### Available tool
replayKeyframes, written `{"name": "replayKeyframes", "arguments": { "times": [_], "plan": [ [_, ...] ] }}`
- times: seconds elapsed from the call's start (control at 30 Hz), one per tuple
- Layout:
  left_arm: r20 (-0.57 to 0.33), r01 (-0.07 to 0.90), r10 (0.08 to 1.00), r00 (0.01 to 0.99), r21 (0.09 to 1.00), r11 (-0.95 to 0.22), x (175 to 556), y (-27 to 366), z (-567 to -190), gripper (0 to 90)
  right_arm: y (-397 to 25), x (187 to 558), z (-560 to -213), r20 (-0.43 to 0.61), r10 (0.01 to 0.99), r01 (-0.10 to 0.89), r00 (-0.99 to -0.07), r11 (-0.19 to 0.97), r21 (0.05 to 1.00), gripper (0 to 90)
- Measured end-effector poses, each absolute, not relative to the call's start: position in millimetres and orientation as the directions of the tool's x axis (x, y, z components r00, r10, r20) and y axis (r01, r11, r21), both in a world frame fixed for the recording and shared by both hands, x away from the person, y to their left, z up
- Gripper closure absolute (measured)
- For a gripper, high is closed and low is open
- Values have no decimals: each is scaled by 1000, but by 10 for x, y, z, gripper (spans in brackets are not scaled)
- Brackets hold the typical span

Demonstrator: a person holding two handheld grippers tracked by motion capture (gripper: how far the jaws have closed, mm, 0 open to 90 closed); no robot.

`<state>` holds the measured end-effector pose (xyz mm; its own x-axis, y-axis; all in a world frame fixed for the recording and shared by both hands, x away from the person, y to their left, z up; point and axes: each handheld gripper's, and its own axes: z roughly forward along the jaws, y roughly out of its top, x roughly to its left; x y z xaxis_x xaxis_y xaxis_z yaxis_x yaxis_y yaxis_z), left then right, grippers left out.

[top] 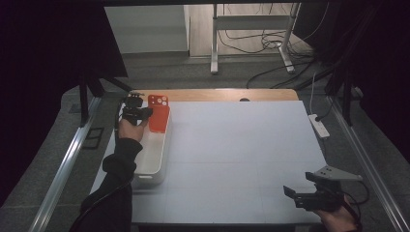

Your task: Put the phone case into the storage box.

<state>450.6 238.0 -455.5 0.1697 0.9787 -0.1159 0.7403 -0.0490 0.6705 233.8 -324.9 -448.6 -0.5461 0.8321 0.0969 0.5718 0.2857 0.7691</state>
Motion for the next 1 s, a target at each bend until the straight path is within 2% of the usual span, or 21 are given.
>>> {"name": "replayKeyframes", "arguments": {
  "times": [0.13, 1.0],
  "plan": [
    [-85, 723, 979, 187, 687, -79, 4497, 2354, -4536, 655, -3249, 2337, -4485, 95, 832, 570, -547, 286, 770, 38],
    [-169, 690, 955, 242, 722, -47, 4388, 2534, -4507, 400, -3246, 2338, -4485, 92, 831, 568, -548, 290, 770, 38]
  ]
}}
